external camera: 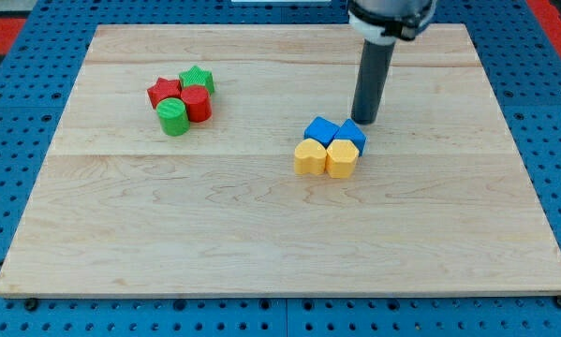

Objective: Move your arm towards the center left of the board

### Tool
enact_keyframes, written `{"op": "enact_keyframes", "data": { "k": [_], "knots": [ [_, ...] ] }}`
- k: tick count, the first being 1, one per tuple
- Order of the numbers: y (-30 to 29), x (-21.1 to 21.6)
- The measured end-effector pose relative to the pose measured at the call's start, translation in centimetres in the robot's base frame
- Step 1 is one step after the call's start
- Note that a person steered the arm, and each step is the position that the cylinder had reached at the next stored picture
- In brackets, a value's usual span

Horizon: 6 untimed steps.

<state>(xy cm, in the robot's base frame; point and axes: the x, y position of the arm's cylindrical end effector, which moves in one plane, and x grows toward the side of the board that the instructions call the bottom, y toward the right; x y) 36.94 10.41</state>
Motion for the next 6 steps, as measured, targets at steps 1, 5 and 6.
{"op": "enact_keyframes", "data": {
  "k": [1, 5, 6],
  "knots": [
    [-3.2, -2.0],
    [-22.2, 10.5],
    [-24.7, 8.1]
  ]
}}
